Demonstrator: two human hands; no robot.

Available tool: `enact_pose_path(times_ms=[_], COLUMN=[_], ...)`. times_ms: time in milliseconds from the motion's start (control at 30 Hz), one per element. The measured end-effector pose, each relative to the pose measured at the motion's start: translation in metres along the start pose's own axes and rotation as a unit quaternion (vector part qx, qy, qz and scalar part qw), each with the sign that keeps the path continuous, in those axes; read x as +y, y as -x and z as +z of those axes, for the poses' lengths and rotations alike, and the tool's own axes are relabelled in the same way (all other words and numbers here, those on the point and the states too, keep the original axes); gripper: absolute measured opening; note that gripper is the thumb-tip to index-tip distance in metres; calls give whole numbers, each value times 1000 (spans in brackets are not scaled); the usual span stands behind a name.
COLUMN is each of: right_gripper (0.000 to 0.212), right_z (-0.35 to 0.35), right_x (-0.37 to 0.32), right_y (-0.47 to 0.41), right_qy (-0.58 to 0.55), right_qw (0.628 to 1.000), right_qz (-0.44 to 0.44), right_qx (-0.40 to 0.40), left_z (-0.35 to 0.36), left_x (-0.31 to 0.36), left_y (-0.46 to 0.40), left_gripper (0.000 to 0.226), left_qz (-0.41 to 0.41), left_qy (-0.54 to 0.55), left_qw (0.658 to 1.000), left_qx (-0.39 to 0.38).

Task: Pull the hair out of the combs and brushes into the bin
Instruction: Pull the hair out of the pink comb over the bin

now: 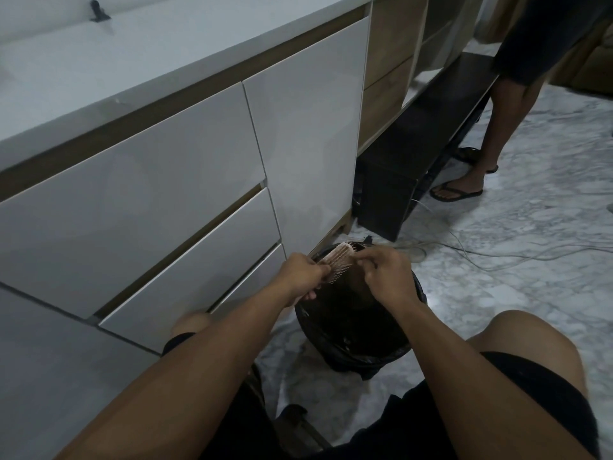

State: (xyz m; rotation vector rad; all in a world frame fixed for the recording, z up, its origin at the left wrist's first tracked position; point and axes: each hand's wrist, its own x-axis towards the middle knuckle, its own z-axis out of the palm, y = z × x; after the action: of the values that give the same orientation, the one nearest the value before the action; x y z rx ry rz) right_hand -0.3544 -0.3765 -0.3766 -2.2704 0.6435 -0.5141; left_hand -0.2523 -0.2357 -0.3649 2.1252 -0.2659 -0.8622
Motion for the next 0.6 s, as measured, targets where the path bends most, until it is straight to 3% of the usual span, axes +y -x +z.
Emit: enact_pose_path(times_ms=[167, 333, 467, 600], right_gripper=[22, 44, 21, 17], right_z=[-1, 2, 4, -1], right_x=[0, -3, -4, -2], right_y=[0, 5, 5, 0], right_qy=[5, -8, 26, 15], right_qw=[999, 995, 997, 1000], right_qz=[41, -30, -69, 4], right_qx=[14, -92, -35, 18], left_z=[-1, 0, 0, -1], left_x=[3, 9, 7, 1], left_y=[-1, 2, 3, 0], left_gripper=[28, 15, 15, 16], left_qz=[-1, -16, -11, -4], left_qy=[15, 27, 14, 7], left_qw=[1000, 999, 998, 999], left_qx=[-15, -44, -57, -49])
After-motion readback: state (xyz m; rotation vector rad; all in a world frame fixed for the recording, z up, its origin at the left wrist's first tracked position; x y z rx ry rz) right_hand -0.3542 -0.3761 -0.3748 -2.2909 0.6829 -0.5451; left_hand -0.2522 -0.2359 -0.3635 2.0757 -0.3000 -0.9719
